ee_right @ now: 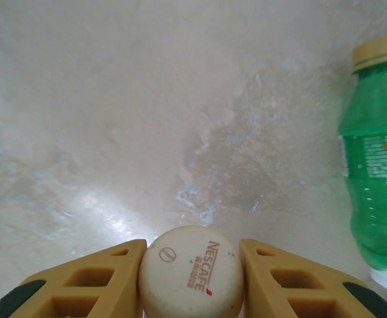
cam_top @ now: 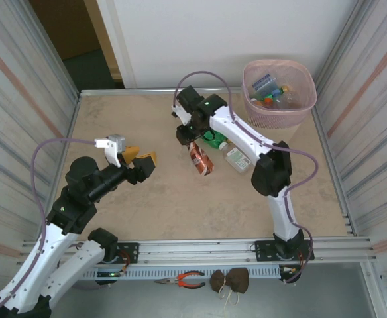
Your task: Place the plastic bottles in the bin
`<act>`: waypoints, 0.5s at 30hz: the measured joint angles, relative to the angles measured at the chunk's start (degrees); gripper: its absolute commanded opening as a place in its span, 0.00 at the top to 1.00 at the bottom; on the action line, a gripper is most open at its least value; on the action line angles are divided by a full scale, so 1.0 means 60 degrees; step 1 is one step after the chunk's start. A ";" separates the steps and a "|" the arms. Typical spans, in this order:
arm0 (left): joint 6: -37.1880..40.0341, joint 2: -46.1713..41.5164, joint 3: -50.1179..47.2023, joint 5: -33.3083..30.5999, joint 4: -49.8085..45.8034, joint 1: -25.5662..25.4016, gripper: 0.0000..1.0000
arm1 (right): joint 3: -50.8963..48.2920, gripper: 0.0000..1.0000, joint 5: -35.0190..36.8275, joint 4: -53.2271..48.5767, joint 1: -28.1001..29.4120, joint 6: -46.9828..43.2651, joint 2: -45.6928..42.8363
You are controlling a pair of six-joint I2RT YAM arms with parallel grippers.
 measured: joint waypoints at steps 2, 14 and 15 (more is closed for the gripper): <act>0.0000 0.0033 -0.0007 0.0004 0.0015 0.0000 0.19 | -0.0127 0.65 -0.0084 0.0197 -0.0007 0.0109 -0.0423; 0.0000 0.0379 -0.0087 0.0219 0.0262 0.0000 0.19 | -0.0448 0.65 0.0033 0.0918 -0.0565 0.0204 -0.2535; 0.0000 0.0379 -0.0087 0.0222 0.0262 0.0000 0.19 | -0.0448 0.65 0.0051 0.0998 -0.0648 0.0204 -0.2721</act>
